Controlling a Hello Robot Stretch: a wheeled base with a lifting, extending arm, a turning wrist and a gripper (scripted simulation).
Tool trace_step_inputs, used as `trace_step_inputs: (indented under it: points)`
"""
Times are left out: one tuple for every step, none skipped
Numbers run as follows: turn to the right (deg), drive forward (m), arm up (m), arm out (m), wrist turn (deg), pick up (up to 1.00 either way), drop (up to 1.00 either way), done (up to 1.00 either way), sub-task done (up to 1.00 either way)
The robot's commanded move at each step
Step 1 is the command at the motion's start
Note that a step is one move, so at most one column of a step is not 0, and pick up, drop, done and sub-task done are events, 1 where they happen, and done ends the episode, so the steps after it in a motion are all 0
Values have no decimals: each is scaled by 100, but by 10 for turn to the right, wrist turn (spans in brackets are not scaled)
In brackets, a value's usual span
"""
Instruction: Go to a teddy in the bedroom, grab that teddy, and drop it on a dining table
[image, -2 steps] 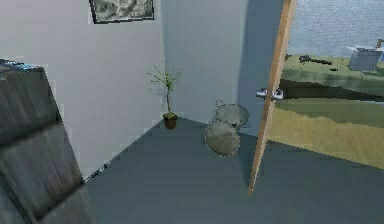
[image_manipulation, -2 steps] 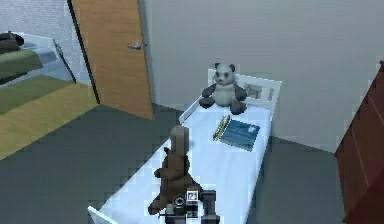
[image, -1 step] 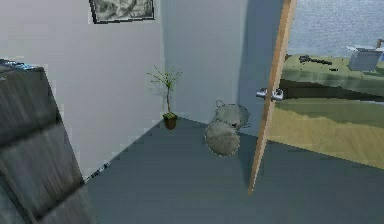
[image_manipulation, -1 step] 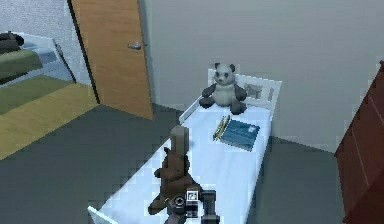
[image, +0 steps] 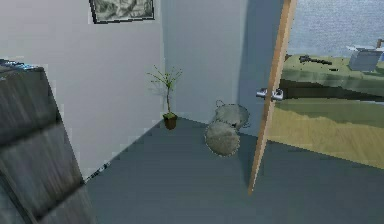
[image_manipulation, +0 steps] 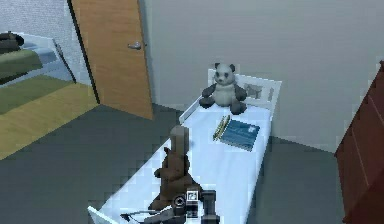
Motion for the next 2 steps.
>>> trace_step_inputs:
  points:
    - [0, 0, 0, 0, 450, 0, 0, 0, 0]
    - [0, 0, 0, 0, 270, 0, 0, 0, 0]
